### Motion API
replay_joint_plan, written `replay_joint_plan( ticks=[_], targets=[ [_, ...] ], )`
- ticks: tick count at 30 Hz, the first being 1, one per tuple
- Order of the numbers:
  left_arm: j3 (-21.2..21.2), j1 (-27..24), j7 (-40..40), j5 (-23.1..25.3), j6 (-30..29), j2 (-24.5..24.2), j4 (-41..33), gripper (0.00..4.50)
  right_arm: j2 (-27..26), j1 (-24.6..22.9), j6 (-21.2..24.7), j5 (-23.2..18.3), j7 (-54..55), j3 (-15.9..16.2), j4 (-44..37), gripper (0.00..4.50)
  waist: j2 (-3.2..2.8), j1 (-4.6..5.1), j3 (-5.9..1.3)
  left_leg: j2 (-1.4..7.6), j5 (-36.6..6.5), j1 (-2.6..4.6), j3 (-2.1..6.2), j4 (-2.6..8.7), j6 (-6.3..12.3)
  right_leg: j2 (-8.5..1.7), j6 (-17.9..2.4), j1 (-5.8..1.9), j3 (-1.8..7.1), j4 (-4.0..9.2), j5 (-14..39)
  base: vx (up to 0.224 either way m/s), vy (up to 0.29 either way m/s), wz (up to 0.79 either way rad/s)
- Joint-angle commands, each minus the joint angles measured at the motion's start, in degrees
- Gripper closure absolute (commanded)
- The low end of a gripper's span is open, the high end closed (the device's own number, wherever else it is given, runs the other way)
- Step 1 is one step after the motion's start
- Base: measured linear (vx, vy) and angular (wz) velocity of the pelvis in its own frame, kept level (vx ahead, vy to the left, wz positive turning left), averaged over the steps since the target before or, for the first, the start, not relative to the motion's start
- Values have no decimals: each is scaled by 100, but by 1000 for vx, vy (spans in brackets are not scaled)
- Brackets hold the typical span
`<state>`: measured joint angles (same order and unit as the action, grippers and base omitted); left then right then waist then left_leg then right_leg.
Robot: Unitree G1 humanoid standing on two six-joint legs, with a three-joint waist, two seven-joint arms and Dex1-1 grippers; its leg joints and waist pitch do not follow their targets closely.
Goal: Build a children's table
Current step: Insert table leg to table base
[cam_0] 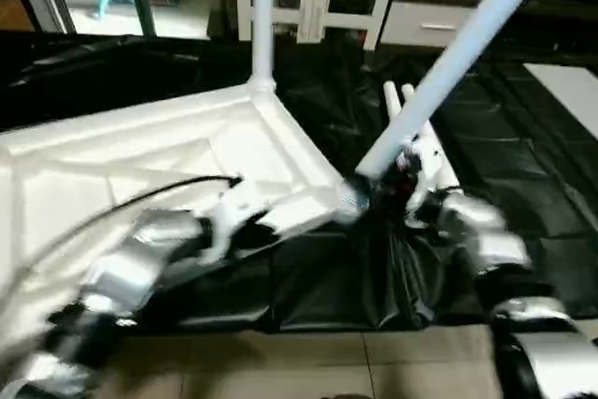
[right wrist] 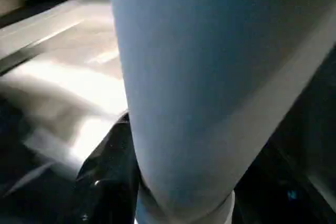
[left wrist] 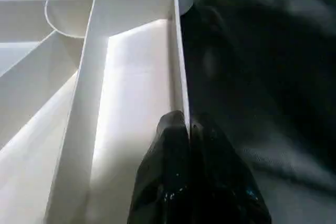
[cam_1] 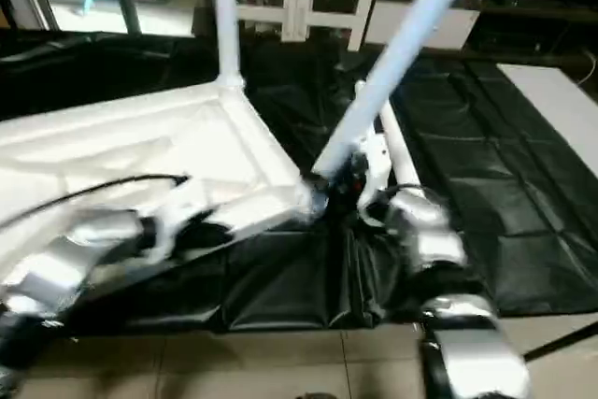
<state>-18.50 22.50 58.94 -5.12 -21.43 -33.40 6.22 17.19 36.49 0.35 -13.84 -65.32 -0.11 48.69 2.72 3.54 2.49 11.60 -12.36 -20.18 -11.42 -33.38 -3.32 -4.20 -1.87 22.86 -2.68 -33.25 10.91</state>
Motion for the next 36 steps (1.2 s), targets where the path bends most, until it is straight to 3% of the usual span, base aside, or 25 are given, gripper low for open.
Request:
replay_joint_plan(
  ticks=[1, 3, 5, 6, 10, 14, 15, 20, 25, 26, 28, 32, 36],
  targets=[
    [-227, 11, 657, -133, 389, -49, -58, 450, 114, -336, 365, 404, -765, 652, 182, 261, -147, -23, -255, 188, -129, 64, 46, 356, 721, -280, -1691, -214, 202, 151, -797, 50, -11, -1],
    [-125, 50, 1029, -213, 599, -239, 150, 450, 445, -306, 238, 534, -1529, 839, 47, 261, -121, -83, -204, 185, -29, 77, 19, 353, 881, -282, -1764, -204, 207, 148, -801, 0, 0, 0],
    [-67, 80, 1141, -224, 682, -318, 238, 450, 585, -289, 157, 588, -1830, 908, 24, 261, -117, -118, -184, 205, -119, 95, 12, 365, 866, -294, -1774, -197, 215, 155, -568, 0, 0, 0],
    [-49, 85, 1171, -241, 703, -350, 240, 450, 649, -287, 153, 594, -1937, 944, 23, 261, -92, -149, -143, 226, -201, 96, 0, 378, 808, -289, -1748, -188, 214, 172, -381, 0, 0, 0],
    [-38, 77, 1317, -329, 723, -457, 196, 450, 860, -313, 22, 672, -2303, 1115, 9, 261, -95, -251, -75, 264, -661, 128, -39, 414, 455, -288, -1628, -151, 232, 209, 338, 0, 0, 0],
    [-62, 21, 1325, -279, 805, -451, 163, 450, 942, -373, -178, 796, -2388, 1239, 39, 261, -65, -254, -60, 252, -675, 115, -53, 415, 333, -287, -1536, -148, 256, 208, 422, 0, 0, 0],
    [-63, -2, 1353, -282, 819, -426, 159, 450, 936, -398, -169, 798, -2390, 1244, 81, 261, -29, -244, -53, 251, -663, 109, -58, 414, 346, -282, -1525, -144, 257, 213, 429, 0, 0, 0],
    [-64, -29, 1238, -200, 854, -364, 161, 450, 882, -541, -536, 956, -2052, 1301, 273, 261, -29, -242, -30, 253, -674, 116, -60, 420, 349, -292, -1472, -120, 264, 228, 551, 0, 0, 0],
    [-80, -6, 1125, -127, 834, -373, 201, 450, 707, -709, -884, 1040, -1443, 1251, 413, 261, -8, -207, 13, 250, -1170, 117, -37, 457, 192, -309, -1303, -83, 285, 325, 1285, 0, 0, 0],
    [-75, -7, 1124, -126, 830, -377, 203, 450, 672, -762, -925, 1032, -1347, 1225, 404, 261, -33, -207, 51, 259, -1504, 144, -20, 493, 86, -315, -1194, -43, 291, 382, 1697, 0, 0, 0],
    [-71, -9, 1126, -124, 833, -383, 207, 450, 641, -803, -931, 1013, -1276, 1197, 390, 261, -20, -184, 69, 253, -1884, 150, 17, 517, -30, -318, -1056, -31, 288, 424, 2148, 0, 0, 0],
    [-70, -16, 1109, -103, 837, -375, 217, 450, 581, -914, -983, 946, -1134, 1133, 329, 261, -24, -172, 68, 251, -2058, 175, 32, 533, -88, -307, -989, -10, 295, 443, 2208, 0, 0, 0],
    [-65, -4, 1106, -81, 811, -347, 226, 450, 547, -1008, -1037, 876, -1065, 1119, 328, 261, -20, -175, 59, 253, -1948, 172, 21, 545, -73, -292, -1070, -24, 296, 423, 1894, 0, 0, 0]
  ],
)
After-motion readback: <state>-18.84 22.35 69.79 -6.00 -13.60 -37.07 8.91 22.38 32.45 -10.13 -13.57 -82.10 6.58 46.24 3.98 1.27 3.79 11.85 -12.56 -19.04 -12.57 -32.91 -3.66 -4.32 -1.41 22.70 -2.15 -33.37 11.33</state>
